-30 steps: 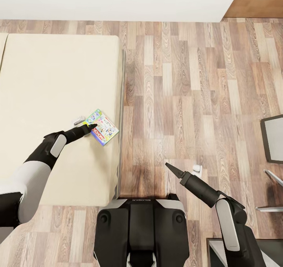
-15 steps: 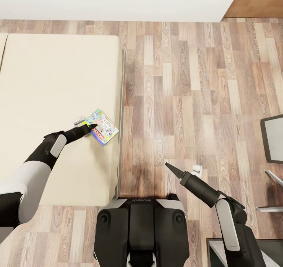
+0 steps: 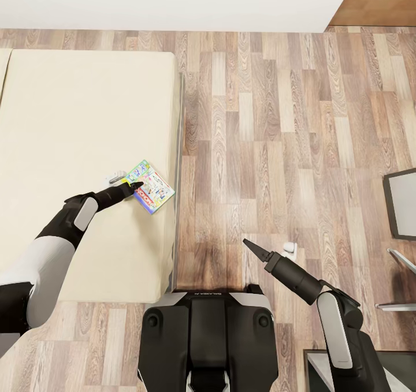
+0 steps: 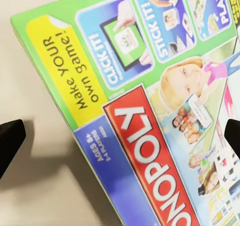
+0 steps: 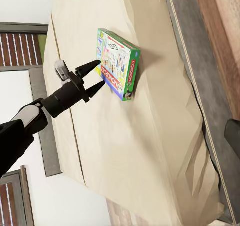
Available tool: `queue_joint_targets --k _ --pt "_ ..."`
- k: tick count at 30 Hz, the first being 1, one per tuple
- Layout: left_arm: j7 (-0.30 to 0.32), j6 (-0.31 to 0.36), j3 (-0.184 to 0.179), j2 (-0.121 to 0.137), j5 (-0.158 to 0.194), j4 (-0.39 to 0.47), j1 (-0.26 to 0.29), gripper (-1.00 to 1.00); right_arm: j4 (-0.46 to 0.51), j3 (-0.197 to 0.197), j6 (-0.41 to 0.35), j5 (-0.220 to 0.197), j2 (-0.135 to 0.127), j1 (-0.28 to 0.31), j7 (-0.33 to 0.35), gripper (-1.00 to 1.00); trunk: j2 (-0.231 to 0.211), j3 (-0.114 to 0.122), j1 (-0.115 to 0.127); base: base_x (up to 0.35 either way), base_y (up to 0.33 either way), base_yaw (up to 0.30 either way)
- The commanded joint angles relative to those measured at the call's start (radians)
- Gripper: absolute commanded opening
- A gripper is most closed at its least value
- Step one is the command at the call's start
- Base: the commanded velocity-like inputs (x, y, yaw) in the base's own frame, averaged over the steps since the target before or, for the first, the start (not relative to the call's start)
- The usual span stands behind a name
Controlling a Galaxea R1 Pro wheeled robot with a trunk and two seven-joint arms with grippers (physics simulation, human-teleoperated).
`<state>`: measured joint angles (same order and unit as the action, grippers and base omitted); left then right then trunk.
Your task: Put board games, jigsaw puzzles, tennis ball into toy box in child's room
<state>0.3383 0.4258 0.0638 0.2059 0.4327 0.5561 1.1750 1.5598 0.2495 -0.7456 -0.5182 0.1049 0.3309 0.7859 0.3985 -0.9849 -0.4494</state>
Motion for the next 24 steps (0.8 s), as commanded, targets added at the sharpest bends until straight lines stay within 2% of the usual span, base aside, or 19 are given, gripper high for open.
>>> queue_joint_targets --k 1,20,24 --pt "0.002 0.009 0.004 0.000 0.006 0.000 0.000 1.00 0.000 0.002 -0.006 -0.002 0.001 0.000 0.003 1.00 0.002 -0.001 -0.001 0.000 0.000 0.000" --pt "0.003 0.010 0.004 0.000 0.008 0.000 0.000 1.00 0.000 0.002 -0.006 -0.002 0.001 0.000 0.003 1.00 0.002 -0.001 -0.001 0.000 0.000 0.000" --pt "0.021 0.010 0.004 0.000 0.008 0.000 0.000 1.00 0.000 0.002 -0.006 -0.002 0.001 0.000 0.003 1.00 0.002 -0.001 -0.001 0.000 0.000 0.000"
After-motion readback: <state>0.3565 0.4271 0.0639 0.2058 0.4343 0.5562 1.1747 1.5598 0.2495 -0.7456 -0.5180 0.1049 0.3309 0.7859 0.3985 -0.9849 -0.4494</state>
